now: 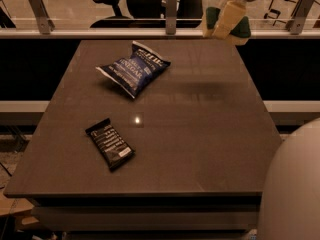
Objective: Pick sponge
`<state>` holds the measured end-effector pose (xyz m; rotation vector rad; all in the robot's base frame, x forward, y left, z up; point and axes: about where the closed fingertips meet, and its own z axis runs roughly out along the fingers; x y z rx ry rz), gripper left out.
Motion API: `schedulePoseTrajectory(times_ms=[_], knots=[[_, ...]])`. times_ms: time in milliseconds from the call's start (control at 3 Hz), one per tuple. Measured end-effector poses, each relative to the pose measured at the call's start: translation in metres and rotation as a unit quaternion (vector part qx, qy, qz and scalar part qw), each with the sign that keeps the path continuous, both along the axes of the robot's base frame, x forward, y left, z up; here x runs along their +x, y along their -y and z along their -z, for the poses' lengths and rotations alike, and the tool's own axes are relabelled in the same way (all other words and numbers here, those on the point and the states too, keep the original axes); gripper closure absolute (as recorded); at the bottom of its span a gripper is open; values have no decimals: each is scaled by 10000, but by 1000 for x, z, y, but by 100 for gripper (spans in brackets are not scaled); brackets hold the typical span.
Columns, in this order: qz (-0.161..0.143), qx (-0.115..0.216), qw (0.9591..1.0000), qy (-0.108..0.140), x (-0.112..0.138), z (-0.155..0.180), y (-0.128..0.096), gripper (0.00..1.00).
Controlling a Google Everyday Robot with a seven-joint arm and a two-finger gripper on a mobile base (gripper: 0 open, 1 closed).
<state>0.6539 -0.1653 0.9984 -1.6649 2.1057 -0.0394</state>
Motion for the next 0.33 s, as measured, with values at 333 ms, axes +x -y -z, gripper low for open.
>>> schedulePoseTrajectory(times_ms=[333], knots=[[-71, 77, 9999, -59, 1, 7, 0, 100]])
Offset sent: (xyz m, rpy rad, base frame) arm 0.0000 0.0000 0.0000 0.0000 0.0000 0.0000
